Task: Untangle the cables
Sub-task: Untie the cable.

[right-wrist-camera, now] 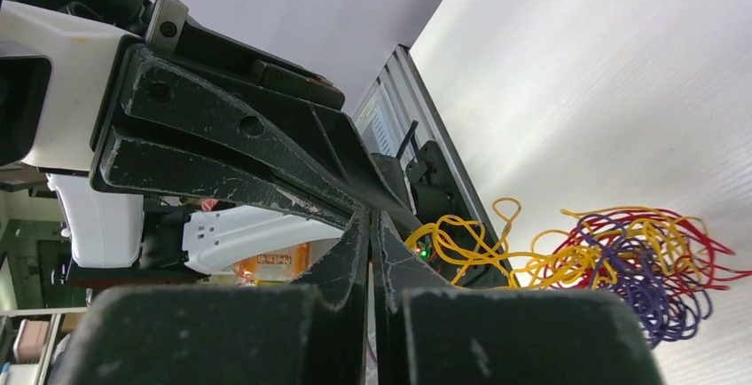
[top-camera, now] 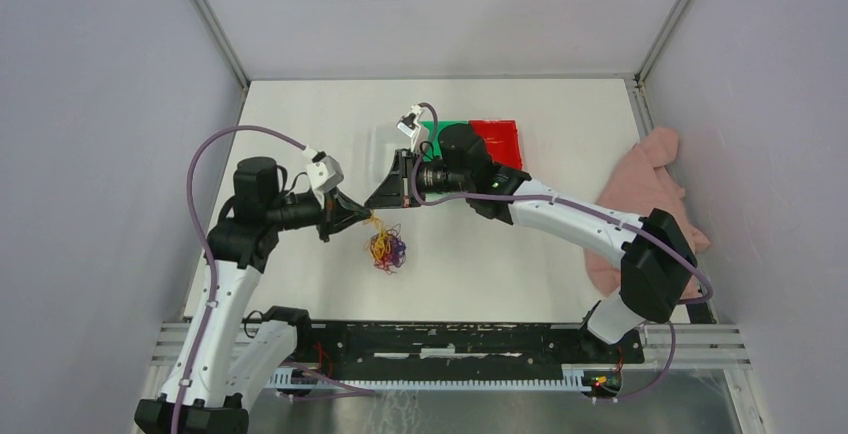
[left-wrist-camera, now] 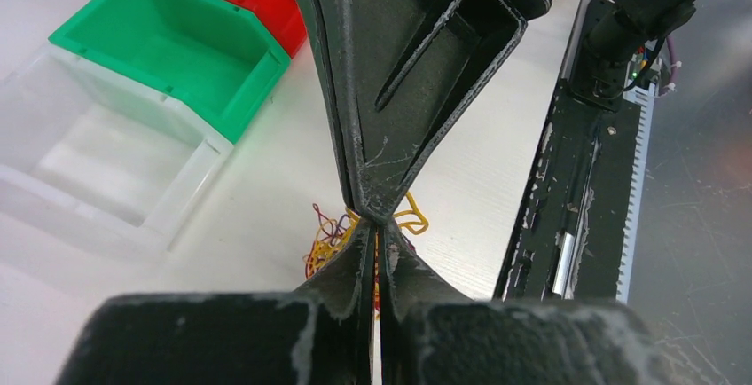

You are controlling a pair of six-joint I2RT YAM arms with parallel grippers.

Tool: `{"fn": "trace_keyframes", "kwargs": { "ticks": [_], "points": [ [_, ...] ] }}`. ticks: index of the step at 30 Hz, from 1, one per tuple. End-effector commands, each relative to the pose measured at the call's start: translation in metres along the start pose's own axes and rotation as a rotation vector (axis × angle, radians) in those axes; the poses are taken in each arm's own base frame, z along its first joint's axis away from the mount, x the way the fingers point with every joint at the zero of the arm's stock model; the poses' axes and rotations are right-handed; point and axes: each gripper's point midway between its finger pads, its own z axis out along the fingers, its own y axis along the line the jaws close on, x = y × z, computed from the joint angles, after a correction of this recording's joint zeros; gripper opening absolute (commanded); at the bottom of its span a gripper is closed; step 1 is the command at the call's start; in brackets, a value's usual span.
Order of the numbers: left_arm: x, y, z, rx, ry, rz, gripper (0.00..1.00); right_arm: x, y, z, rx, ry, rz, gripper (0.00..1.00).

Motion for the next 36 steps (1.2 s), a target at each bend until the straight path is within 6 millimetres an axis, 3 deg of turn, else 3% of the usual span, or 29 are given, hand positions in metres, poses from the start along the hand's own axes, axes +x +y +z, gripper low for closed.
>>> {"fn": "trace_keyframes", "kwargs": {
  "ticks": [1, 4, 6, 8, 14, 21, 29, 36],
  "points": [
    [-0.011, 0.008, -0.001, -0.059, -0.041, 0.038, 0.03, -0.010, 0.033, -0.003, -0.106, -0.006, -0.046, 0.05],
    [-0.012, 0.014, -0.004, -0.122, -0.062, 0.050, 0.03, -0.006, 0.028, -0.005, -0.091, -0.002, -0.045, 0.13],
    [-0.014, 0.016, -0.007, -0.157, -0.085, 0.063, 0.03, -0.004, 0.023, -0.006, -0.082, 0.000, -0.040, 0.30],
    [-0.016, 0.017, -0.009, -0.187, -0.109, 0.079, 0.03, -0.002, 0.019, -0.008, -0.075, 0.005, -0.030, 0.39],
    [-0.014, 0.018, -0.014, -0.234, -0.130, 0.123, 0.03, -0.002, 0.013, -0.020, -0.093, -0.020, 0.002, 0.52],
    [-0.027, 0.009, -0.015, -0.187, -0.150, 0.139, 0.03, -0.009, -0.012, -0.035, 0.006, -0.076, -0.008, 0.57],
    [-0.028, 0.012, -0.015, -0.220, -0.159, 0.026, 0.03, 0.002, -0.017, -0.045, 0.219, -0.150, -0.307, 0.62],
    [-0.025, 0.032, -0.021, -0.355, -0.172, -0.100, 0.03, 0.003, -0.028, -0.029, 0.283, -0.251, -0.494, 0.61]
  ]
}}
